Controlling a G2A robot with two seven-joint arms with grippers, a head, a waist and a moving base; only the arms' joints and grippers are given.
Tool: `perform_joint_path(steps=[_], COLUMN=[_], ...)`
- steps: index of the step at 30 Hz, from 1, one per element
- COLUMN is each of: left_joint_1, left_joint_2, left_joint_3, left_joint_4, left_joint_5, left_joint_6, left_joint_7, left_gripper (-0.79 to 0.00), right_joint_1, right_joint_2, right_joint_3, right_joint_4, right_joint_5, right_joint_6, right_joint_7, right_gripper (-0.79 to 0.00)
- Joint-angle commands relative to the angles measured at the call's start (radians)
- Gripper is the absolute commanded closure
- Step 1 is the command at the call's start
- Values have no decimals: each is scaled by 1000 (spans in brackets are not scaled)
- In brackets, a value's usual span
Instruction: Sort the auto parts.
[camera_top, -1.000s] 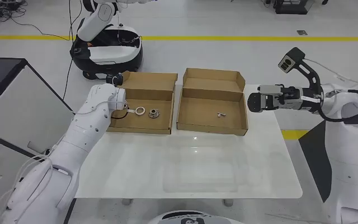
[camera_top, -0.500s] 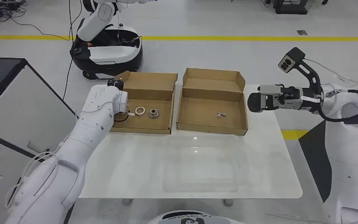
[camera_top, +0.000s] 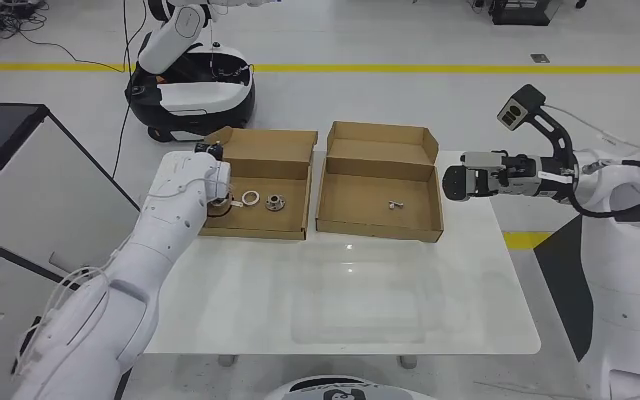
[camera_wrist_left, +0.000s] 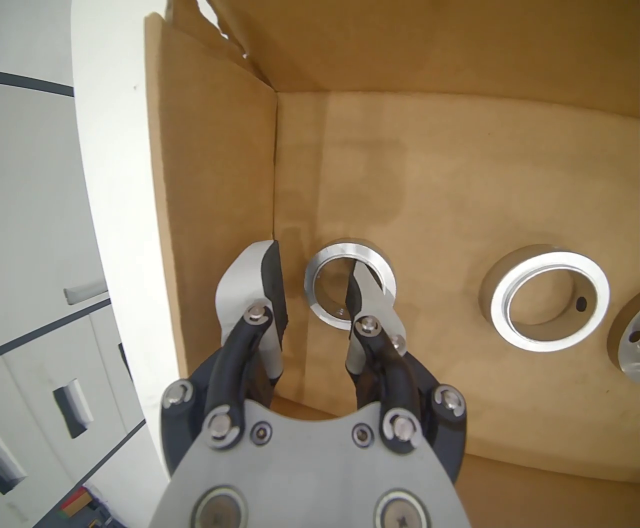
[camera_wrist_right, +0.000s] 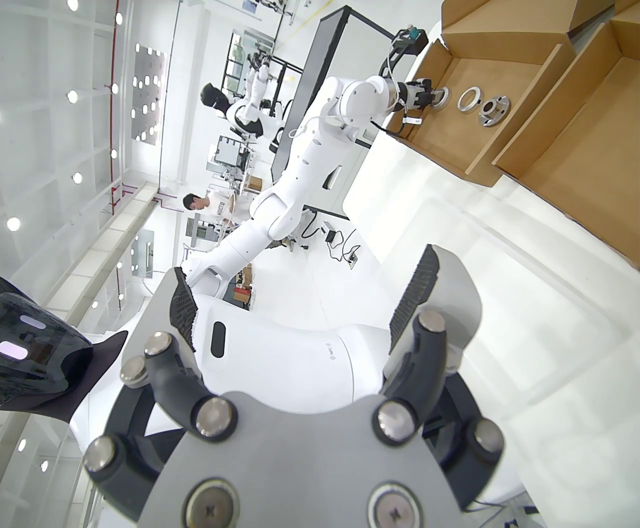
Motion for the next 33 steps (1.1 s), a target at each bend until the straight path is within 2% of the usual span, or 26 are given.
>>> perform_joint_path(steps=[1,2,3,11,15,18,25,33], left_joint_1=[-3,-5,-5,13,44,87,221,342], left_joint_2=[-1,-2,-1,14,30,47,86,113], left_joint_3=[-4,-8,-12,-63,-120,-179,-321,-476], left_joint_4=[-5,-10,-15,-108,-200,-297,-537,-728], left_joint_5=[4,4,7,39,28,-4,-96,-270], left_joint_6=[1,1,1,6,-9,-41,-185,-298], left_joint_7=[0,0,-1,-6,21,45,81,90], left_gripper=[-582,-739,-785,-785,-785,-785,-785,-785], right_joint_1=[0,0,0,0,0,0,0,0], right_joint_2=[0,0,0,0,0,0,0,0], right_joint_3=[0,0,0,0,0,0,0,0], right_joint_4=[0,0,0,0,0,0,0,0], right_joint_5=[0,0,0,0,0,0,0,0], right_joint_6=[0,0,0,0,0,0,0,0], right_joint_7=[0,0,0,0,0,0,0,0], right_gripper=[-785,-785,-785,-785,-785,-785,-785,-785])
